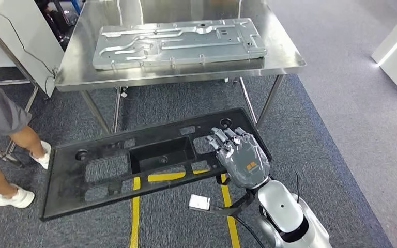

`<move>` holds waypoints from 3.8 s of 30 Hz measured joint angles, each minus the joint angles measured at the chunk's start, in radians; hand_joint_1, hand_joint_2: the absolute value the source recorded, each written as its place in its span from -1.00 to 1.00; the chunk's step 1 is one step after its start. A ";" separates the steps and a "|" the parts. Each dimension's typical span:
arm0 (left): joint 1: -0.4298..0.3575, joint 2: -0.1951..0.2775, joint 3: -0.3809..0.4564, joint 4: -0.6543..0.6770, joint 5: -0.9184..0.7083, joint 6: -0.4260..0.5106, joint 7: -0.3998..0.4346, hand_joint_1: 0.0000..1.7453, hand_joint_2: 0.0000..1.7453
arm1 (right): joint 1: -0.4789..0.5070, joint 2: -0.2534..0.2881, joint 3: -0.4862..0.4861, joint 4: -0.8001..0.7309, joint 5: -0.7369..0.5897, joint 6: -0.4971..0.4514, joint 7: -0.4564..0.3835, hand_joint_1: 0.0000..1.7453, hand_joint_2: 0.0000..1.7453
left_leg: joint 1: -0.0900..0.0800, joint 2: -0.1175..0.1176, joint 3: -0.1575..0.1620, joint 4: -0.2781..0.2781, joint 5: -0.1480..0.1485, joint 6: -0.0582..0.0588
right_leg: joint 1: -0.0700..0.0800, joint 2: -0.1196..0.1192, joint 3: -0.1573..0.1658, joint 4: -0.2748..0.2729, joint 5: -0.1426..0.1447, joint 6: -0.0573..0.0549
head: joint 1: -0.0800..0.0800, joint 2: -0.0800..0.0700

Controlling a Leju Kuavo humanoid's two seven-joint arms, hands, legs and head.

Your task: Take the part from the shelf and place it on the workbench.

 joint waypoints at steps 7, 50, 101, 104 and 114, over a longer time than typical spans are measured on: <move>0.002 0.000 0.000 0.000 -0.001 0.000 0.000 -1.00 1.00 | -0.001 -0.003 -0.006 0.000 0.000 0.000 0.000 1.00 1.00 | 0.007 0.005 -0.168 0.268 -0.091 -0.028 | -0.008 0.001 0.068 -0.013 -0.041 -0.021 | 0.000 0.000; 0.006 0.005 0.002 0.000 0.005 -0.003 -0.001 -1.00 1.00 | 0.055 -0.038 -0.126 -0.057 -0.006 -0.010 -0.018 1.00 1.00 | 0.003 0.007 -0.056 -0.008 0.067 0.029 | -0.009 0.002 0.028 0.166 -0.125 0.038 | 0.001 0.000; 0.011 -0.003 0.008 -0.004 0.014 -0.009 0.015 -1.00 1.00 | 0.129 -0.051 -0.206 -0.083 -0.002 -0.019 -0.030 1.00 1.00 | 0.004 0.004 -0.160 0.196 -0.083 -0.028 | -0.007 0.009 0.100 0.001 -0.072 -0.025 | 0.001 0.000; 0.016 -0.003 0.009 -0.004 0.014 -0.009 0.015 -1.00 1.00 | 0.132 -0.051 -0.206 -0.082 -0.002 -0.021 -0.032 1.00 1.00 | -0.003 0.007 -0.157 0.053 0.086 -0.012 | -0.006 0.011 0.133 -0.002 -0.108 -0.013 | 0.002 0.000; 0.015 -0.003 0.010 -0.012 0.008 -0.005 0.040 -1.00 1.00 | 0.140 -0.051 -0.221 -0.080 -0.003 -0.023 -0.033 1.00 1.00 | -0.003 0.002 -0.044 -0.013 0.052 0.033 | -0.012 0.007 -0.046 0.257 -0.190 0.031 | 0.002 0.000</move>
